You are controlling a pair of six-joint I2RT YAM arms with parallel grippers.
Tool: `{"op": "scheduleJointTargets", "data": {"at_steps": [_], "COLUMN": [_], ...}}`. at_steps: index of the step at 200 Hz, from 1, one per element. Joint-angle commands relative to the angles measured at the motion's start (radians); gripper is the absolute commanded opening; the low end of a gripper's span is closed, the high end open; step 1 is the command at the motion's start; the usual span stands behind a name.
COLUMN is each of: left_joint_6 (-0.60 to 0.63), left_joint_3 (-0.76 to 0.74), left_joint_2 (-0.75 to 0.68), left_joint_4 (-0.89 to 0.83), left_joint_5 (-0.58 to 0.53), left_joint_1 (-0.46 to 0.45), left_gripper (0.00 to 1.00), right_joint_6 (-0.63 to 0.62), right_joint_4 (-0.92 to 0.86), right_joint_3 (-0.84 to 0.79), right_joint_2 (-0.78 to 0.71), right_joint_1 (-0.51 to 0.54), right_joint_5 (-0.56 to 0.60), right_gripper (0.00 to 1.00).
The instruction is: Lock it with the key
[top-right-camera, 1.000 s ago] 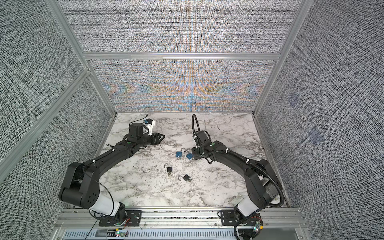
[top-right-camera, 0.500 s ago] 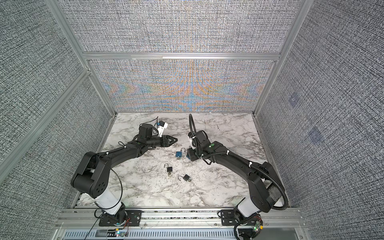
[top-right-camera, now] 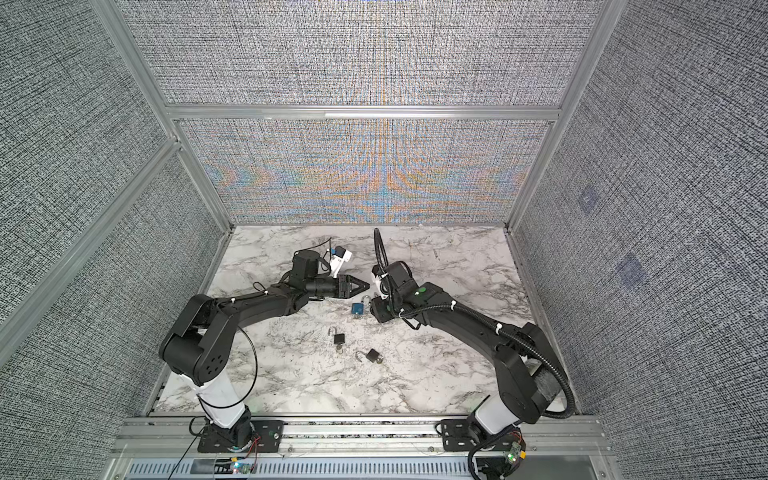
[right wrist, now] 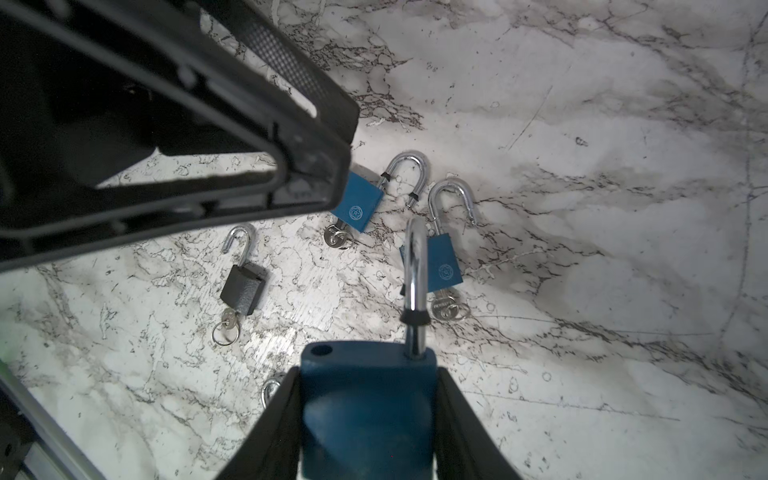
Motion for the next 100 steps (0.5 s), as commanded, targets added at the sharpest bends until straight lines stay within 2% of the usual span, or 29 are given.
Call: {"op": "scheduleJointTargets", "data": {"at_steps": [1,100], "left_joint_6": [-0.03,-0.026], "left_joint_3": [0.009,0.039], "left_joint_2": [0.011,0.056], "left_joint_4": [0.053,0.019], "left_joint_5": [0.035,0.044], "left_joint_1": [-0.008,-0.056], "left_gripper": [0.48,0.48], "right_joint_6": [0.008,0.01], "right_joint_4": [0.005,0.006], "right_joint_3": [0.014,0.013], "right_joint_2": [0.001,-0.002], "right_joint_1": [0.004,0.011], "right_joint_5": [0.014,0.041], "right_gripper": [0.37,0.36]}}
